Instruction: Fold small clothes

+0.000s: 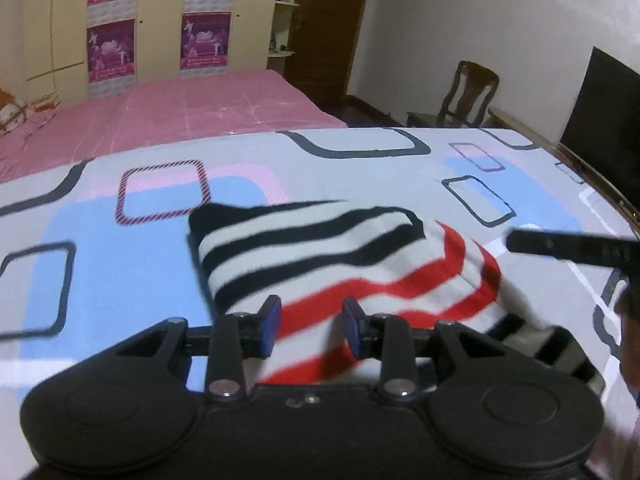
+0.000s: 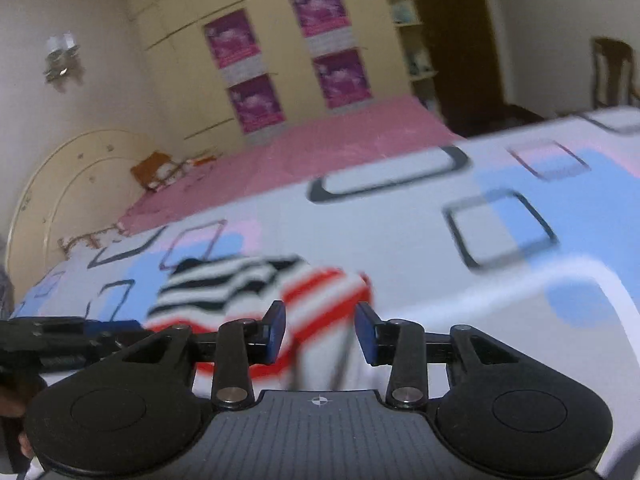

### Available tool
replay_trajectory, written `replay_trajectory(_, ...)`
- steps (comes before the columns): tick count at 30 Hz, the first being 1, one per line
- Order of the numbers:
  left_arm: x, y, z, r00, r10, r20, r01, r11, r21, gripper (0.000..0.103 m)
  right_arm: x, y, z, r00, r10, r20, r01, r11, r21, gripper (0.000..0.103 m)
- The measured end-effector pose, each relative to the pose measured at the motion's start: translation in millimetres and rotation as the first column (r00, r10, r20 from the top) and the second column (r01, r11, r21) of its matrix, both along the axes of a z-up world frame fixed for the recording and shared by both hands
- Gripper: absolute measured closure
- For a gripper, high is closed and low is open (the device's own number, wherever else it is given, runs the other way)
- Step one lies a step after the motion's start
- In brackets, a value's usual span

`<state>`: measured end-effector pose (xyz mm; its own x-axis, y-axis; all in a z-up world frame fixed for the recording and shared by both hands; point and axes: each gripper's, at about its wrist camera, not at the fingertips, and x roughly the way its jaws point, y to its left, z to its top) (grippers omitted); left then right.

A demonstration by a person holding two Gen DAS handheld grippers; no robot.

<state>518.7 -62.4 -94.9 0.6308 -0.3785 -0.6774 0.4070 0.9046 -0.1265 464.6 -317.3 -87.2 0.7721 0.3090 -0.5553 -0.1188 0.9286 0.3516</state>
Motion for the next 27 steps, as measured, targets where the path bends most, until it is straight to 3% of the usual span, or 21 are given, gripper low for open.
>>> replay_trajectory(3, 23, -14, -9, 1.0, -0.008, -0.009, 0.008, 1.0, -0.004, 0.071, 37, 25, -4, 0.995, 0.089, -0.035, -0.092, 0.992, -0.091, 0.077)
replay_trajectory(5, 35, -22, -23, 0.997, -0.026, -0.068, 0.027, 1.0, 0.011, 0.069, 61, 38, -29, 0.984, 0.066, -0.168, -0.101, 0.974, -0.204, 0.079)
replay_trajectory(8, 38, -24, -28, 0.997, -0.021, -0.08, 0.022, 1.0, 0.009, 0.069, 67, 30, -41, 0.983, 0.035, -0.178, -0.074, 0.973, -0.22, 0.079)
replay_trajectory(13, 9, -11, -5, 0.998, -0.064, -0.019, 0.063, 0.998, -0.012, 0.071, 51, 24, -17, 0.99, 0.046, -0.13, -0.071, 0.977, -0.2, 0.079)
replay_trajectory(19, -72, 8, 19, 0.993, -0.113, 0.042, 0.117, 0.989, -0.091, 0.071, -32, 24, 17, 0.972, 0.225, -0.062, -0.232, 0.961, -0.147, 0.079)
replay_trajectory(20, -85, 4, 19, 0.991, -0.125, 0.054, 0.128, 0.989, -0.071, 0.07, -48, 26, 19, 0.966, 0.248, -0.069, -0.255, 0.956, -0.146, 0.08)
replay_trajectory(21, -96, 0, 18, 0.989, -0.132, 0.068, 0.135, 0.99, -0.039, 0.07, -58, 26, 16, 0.963, 0.257, -0.079, -0.266, 0.952, -0.15, 0.09)
replay_trajectory(22, -104, -4, 14, 0.989, -0.13, 0.072, 0.131, 0.991, -0.006, 0.071, -67, 26, 12, 0.961, 0.26, -0.095, -0.272, 0.95, -0.155, 0.094)
replay_trajectory(24, -108, -8, -1, 0.994, -0.104, 0.028, 0.103, 0.993, 0.058, 0.072, -74, 33, -11, 0.953, 0.25, -0.171, -0.283, 0.936, -0.209, 0.103)
replay_trajectory(25, -111, -10, -10, 0.995, -0.096, 0.022, 0.094, 0.991, 0.095, 0.072, -76, 36, -22, 0.95, 0.24, -0.201, -0.285, 0.93, -0.232, 0.103)
replay_trajectory(27, -114, -8, -18, 0.996, -0.082, 0.024, 0.079, 0.991, 0.111, 0.072, -80, 35, -39, 0.944, 0.243, -0.223, -0.287, 0.939, -0.191, 0.103)
